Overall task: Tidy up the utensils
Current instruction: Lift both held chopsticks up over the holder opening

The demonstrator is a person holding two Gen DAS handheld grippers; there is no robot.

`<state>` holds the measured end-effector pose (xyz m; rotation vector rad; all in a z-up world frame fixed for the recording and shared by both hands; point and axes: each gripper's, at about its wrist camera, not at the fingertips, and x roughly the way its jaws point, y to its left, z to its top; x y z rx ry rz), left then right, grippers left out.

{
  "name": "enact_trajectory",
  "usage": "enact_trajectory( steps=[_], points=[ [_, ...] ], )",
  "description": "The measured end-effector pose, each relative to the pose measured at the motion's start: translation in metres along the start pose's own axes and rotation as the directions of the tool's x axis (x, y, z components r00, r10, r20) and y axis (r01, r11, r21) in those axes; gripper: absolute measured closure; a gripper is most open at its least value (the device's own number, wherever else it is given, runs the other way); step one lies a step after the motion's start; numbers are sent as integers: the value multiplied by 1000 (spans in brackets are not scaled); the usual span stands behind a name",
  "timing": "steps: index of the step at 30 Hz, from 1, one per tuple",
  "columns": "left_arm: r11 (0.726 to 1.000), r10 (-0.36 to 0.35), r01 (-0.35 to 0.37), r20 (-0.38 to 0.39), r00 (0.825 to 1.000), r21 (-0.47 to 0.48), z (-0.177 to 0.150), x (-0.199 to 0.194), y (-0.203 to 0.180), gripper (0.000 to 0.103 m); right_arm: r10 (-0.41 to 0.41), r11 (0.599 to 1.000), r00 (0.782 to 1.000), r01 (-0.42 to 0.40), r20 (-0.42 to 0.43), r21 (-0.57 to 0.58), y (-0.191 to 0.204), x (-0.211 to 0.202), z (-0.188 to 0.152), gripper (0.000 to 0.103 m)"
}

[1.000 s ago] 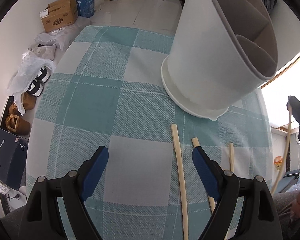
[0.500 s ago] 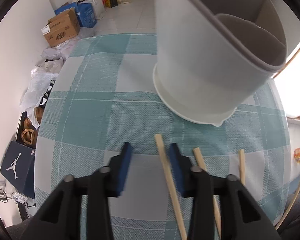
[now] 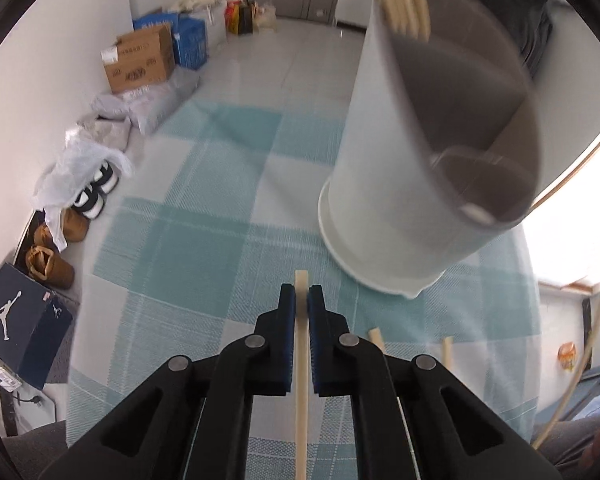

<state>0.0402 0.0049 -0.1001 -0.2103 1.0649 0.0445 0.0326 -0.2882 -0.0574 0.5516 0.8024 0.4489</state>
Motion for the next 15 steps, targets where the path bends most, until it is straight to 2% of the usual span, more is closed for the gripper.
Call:
enact_trajectory(
  steps=[4, 7, 11, 15],
  points=[
    [999, -52, 53, 98, 994, -11, 1, -29, -3, 101, 19, 999, 999, -16, 45, -50, 12, -6, 0, 97],
    [998, -64, 68, 168, 984, -18, 3, -42, 1, 101, 36, 997, 997, -31, 68, -72, 17, -8, -1, 97],
    [995, -85, 93, 220, 972, -24, 6, -50, 10, 101, 49, 994, 994, -39, 94, -105, 26, -10, -3, 97],
    [994, -102, 107, 230, 968, -10, 6, -52, 17, 101, 66, 985, 991, -45, 120, -167, 41, -12, -6, 97]
  ],
)
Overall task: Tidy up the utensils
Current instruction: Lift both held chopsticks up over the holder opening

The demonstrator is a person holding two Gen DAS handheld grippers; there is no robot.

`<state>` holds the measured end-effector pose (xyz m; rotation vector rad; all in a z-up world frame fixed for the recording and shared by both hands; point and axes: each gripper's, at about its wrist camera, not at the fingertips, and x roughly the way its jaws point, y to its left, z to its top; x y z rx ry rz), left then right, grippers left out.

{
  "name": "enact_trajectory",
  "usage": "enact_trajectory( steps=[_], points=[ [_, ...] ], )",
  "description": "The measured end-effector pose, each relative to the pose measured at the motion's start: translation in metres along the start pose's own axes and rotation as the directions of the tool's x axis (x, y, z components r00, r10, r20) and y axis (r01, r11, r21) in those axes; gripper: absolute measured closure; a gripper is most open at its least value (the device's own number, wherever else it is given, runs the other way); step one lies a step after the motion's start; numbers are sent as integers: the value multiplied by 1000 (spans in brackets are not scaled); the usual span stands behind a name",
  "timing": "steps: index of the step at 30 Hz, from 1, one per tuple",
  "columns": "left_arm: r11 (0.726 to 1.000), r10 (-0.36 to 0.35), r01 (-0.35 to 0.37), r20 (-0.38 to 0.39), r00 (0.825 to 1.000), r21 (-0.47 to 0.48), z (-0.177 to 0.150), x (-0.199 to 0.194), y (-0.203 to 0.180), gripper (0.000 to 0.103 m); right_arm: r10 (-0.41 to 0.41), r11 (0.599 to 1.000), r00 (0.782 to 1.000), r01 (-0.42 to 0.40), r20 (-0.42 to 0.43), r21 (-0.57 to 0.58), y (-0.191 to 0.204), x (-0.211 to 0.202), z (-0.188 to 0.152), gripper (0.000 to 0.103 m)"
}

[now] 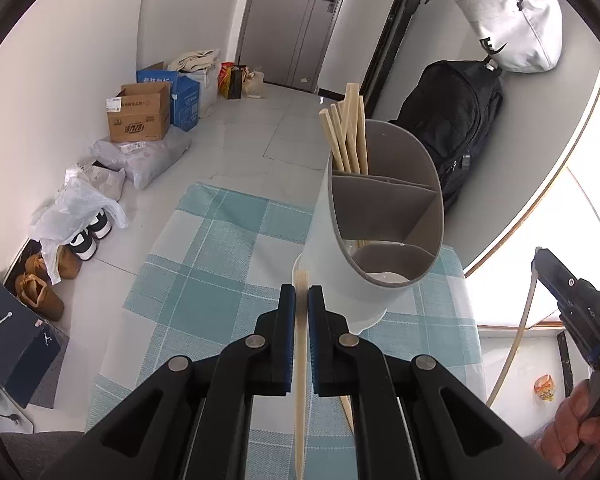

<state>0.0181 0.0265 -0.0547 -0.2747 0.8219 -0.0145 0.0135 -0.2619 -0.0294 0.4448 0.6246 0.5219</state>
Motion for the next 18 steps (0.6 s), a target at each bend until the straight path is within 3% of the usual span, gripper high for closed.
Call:
enact_trajectory(
  steps=[9, 18],
  points=[
    [998, -16, 15, 15, 1000, 62, 3, -21, -6, 101, 31, 988, 998, -22, 54, -155, 42, 1, -2, 97],
    [997, -63, 61, 29, 998, 45, 22, -43, -6, 101, 67, 975, 994, -47, 86, -215, 65, 3, 8, 97]
  ],
)
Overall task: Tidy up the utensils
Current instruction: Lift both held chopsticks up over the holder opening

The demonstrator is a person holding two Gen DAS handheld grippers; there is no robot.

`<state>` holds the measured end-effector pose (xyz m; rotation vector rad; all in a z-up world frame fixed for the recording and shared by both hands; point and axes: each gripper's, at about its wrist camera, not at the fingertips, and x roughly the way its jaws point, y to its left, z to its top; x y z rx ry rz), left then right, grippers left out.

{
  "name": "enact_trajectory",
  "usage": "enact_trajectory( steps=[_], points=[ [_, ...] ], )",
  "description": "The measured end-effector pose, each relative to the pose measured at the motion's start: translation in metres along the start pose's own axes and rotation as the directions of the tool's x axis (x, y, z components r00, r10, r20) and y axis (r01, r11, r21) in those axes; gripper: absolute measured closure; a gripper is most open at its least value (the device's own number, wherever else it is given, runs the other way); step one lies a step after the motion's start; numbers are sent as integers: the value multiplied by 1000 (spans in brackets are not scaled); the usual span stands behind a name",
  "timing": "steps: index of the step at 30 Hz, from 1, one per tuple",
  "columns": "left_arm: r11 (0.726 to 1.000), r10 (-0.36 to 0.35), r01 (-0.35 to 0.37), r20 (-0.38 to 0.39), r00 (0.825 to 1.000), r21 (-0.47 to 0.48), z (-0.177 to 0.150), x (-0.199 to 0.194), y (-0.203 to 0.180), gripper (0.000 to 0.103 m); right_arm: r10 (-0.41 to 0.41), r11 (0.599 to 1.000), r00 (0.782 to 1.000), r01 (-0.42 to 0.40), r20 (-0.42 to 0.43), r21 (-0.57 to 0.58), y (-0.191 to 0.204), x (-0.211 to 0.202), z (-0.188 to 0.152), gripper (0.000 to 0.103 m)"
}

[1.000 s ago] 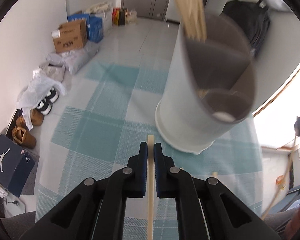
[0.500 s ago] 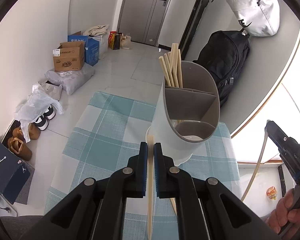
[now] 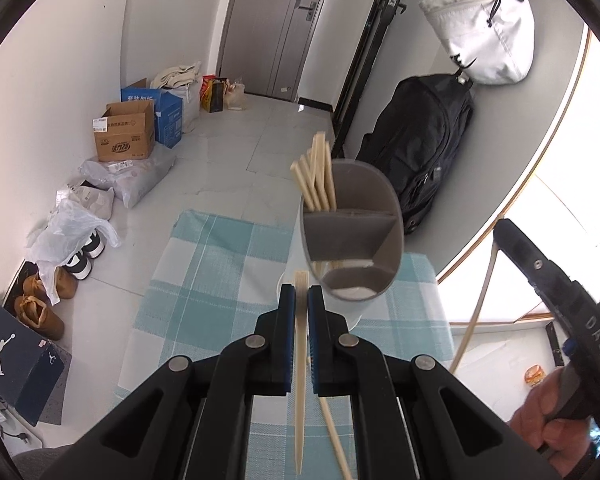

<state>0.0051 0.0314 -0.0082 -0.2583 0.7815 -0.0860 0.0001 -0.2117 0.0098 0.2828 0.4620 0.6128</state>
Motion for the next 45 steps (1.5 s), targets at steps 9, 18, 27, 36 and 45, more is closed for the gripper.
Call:
enact_trajectory(
  steps=[9, 18, 27, 36, 45],
  points=[
    [997, -66, 69, 95, 993, -24, 38, -33, -10, 101, 24, 1000, 997, -24, 72, -4, 10, -4, 36, 97],
    [994, -98, 105, 238, 966, -17, 87, -60, -23, 101, 42, 998, 989, -34, 144, -57, 20, 11, 79, 97],
    [988, -117, 140, 290, 950, -58, 121, -42, -10, 101, 54, 995, 984, -39, 171, -91, 22, 42, 110, 97],
    [980, -149, 186, 367, 918, -68, 136, -17, 1, 101, 45, 991, 981, -20, 189, -133, 12, 81, 127, 97],
    [984, -142, 171, 353, 925, -54, 140, 11, -1, 101, 35, 990, 977, -6, 209, -139, 3, 111, 123, 97]
  ],
)
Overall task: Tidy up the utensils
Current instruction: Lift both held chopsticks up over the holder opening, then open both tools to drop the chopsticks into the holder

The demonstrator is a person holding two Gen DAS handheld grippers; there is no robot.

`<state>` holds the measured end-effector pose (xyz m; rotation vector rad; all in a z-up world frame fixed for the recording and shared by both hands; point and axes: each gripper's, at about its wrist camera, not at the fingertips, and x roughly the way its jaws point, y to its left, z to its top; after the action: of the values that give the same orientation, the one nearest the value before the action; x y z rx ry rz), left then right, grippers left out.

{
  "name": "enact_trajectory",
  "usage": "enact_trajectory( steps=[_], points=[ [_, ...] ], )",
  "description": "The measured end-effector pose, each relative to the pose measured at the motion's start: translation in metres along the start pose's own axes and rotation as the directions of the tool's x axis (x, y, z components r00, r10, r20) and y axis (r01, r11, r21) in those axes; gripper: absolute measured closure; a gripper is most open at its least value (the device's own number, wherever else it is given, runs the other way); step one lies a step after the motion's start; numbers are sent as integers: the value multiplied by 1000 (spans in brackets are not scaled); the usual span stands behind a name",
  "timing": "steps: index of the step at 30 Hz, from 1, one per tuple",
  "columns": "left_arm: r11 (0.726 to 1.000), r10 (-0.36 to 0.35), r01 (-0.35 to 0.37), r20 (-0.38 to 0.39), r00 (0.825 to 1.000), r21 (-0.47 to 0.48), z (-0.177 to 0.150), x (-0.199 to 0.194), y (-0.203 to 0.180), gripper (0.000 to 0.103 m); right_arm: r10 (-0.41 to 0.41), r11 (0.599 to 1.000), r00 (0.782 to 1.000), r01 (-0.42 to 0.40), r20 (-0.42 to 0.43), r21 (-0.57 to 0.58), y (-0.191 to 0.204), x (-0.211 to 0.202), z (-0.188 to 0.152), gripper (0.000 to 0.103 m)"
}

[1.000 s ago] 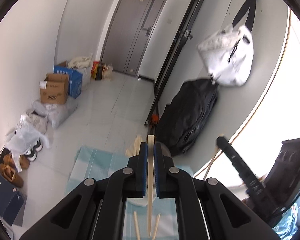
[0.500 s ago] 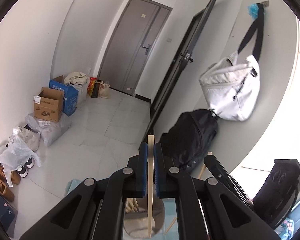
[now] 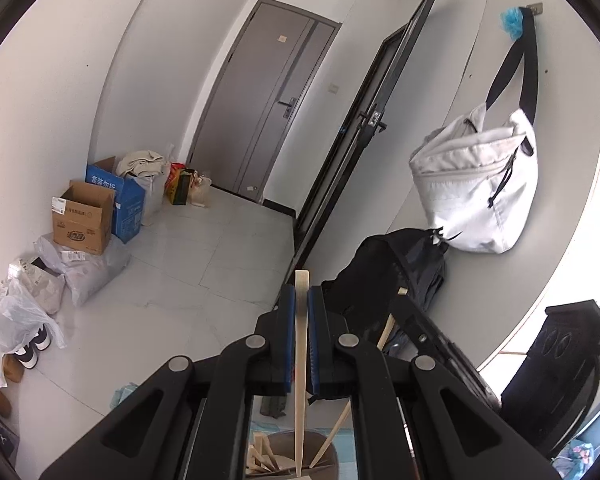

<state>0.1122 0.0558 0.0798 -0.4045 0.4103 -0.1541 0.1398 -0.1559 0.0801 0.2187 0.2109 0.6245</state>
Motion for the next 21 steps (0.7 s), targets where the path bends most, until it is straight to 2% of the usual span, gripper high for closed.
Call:
enact_trajectory(
  steps=[4, 6, 9, 14, 18, 21],
  points=[
    [998, -50, 49, 37, 998, 25, -7, 1, 2, 101, -5, 1000, 1000, 5, -3, -6, -5, 6, -7, 97],
    [998, -48, 44, 62, 997, 51, -12, 1, 1, 101, -3, 1000, 1000, 3, -3, -7, -9, 7, -14, 97],
    [997, -50, 48, 39, 998, 53, -16, 10, 2, 101, -4, 1000, 1000, 4, -30, 13, -15, 14, -21, 97],
    [992, -34, 31, 22, 999, 124, -28, 17, 0, 101, 18, 1000, 1000, -18, -17, 9, -20, 10, -27, 97],
    [986, -37, 39, -14, 999, 162, -36, 19, 0, 101, 35, 999, 999, -35, -31, 16, -23, 9, -29, 97],
    [984, -51, 62, -69, 996, 165, -38, 22, 1, 101, 52, 999, 997, -52, -59, 6, -20, 7, -31, 97]
  ],
)
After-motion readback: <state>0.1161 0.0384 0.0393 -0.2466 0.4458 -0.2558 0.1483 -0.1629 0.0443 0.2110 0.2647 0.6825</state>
